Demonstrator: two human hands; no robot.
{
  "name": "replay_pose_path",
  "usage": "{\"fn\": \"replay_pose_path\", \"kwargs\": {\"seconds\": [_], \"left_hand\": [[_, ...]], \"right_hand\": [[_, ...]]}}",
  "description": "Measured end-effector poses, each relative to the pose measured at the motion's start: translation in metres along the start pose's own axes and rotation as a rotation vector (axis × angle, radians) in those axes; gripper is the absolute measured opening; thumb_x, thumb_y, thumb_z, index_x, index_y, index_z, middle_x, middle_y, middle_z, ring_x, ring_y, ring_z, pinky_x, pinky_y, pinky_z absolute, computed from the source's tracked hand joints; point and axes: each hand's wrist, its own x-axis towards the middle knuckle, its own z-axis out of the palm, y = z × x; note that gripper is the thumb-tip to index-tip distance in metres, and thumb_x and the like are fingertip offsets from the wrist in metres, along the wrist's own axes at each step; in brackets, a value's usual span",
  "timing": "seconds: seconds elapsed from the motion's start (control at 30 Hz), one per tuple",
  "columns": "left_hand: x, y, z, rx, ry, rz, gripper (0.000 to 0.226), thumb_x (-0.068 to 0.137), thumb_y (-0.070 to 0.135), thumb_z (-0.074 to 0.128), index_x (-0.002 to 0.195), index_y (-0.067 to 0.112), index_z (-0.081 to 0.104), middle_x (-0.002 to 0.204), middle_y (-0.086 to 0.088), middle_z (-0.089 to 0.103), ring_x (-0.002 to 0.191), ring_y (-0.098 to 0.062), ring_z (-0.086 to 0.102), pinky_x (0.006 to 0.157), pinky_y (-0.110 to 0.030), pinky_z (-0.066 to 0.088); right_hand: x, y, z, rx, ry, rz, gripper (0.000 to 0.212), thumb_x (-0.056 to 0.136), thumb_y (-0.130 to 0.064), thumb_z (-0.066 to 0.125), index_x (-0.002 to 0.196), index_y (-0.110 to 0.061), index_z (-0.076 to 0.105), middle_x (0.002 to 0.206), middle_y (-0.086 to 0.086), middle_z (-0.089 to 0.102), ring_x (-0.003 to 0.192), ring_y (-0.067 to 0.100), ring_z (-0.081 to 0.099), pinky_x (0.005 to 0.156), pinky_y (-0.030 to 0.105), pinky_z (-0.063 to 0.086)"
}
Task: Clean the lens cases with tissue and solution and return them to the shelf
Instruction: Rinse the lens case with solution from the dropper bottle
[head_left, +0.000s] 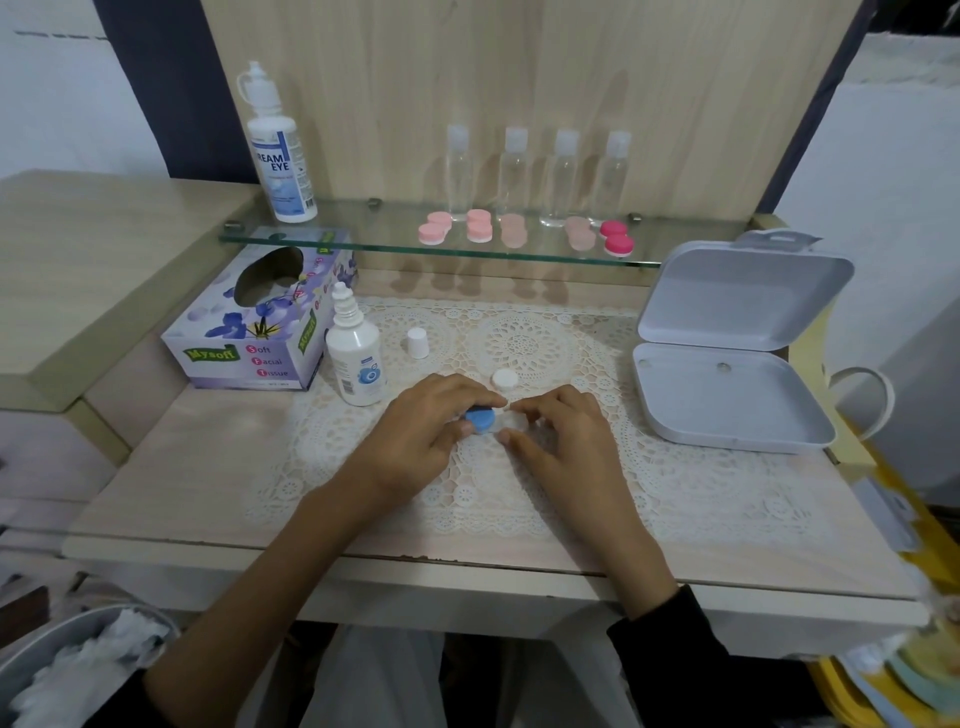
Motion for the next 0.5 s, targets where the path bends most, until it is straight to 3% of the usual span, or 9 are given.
{"fn": "replay_pose_path", "kwargs": {"seconds": [0.13, 0.23, 0.4, 0.5], "left_hand": [[-0.0027, -0.0017, 0.0004, -0.075, 0.018, -0.096, 0.041, 0.081, 0.027, 0.063, 0.121, 0.020, 0.062, 0.119, 0.009, 0.056, 0.113, -0.003, 0.051, 0.097, -0.019, 0.040], [-0.0019, -0.0012, 0.0011, 0.009, 0.040, -0.200, 0.050, 0.075, 0.044, 0.064, 0.121, 0.024, 0.061, 0.113, 0.011, 0.058, 0.105, -0.005, 0.053, 0.093, -0.027, 0.044], [0.0005, 0.0001, 0.0008, 0.025, 0.051, -0.186, 0.033, 0.081, 0.032, 0.072, 0.112, 0.022, 0.067, 0.103, 0.008, 0.064, 0.099, -0.008, 0.056, 0.090, -0.036, 0.047], [0.0014, 0.0000, -0.0003, 0.028, 0.023, -0.174, 0.034, 0.081, 0.037, 0.066, 0.112, 0.023, 0.067, 0.104, 0.008, 0.064, 0.099, -0.008, 0.055, 0.090, -0.034, 0.046]], "right_hand": [[0.0003, 0.0008, 0.0002, -0.006, 0.001, -0.002, 0.027, 0.083, -0.026, 0.073, 0.106, -0.012, 0.071, 0.093, -0.003, 0.057, 0.094, 0.014, 0.047, 0.077, 0.011, 0.031], [0.0001, 0.0004, 0.0000, -0.012, -0.003, -0.004, 0.028, 0.084, -0.026, 0.072, 0.107, -0.012, 0.070, 0.095, -0.003, 0.057, 0.095, 0.013, 0.046, 0.078, 0.011, 0.032], [0.0002, 0.0001, 0.0003, -0.017, -0.002, 0.004, 0.026, 0.085, -0.027, 0.070, 0.108, -0.014, 0.070, 0.093, -0.007, 0.054, 0.093, 0.009, 0.044, 0.076, 0.010, 0.031], [-0.0001, 0.0004, 0.0004, -0.016, -0.001, 0.004, 0.026, 0.085, -0.028, 0.071, 0.107, -0.015, 0.070, 0.093, -0.008, 0.053, 0.093, 0.009, 0.044, 0.076, 0.009, 0.030]]}}
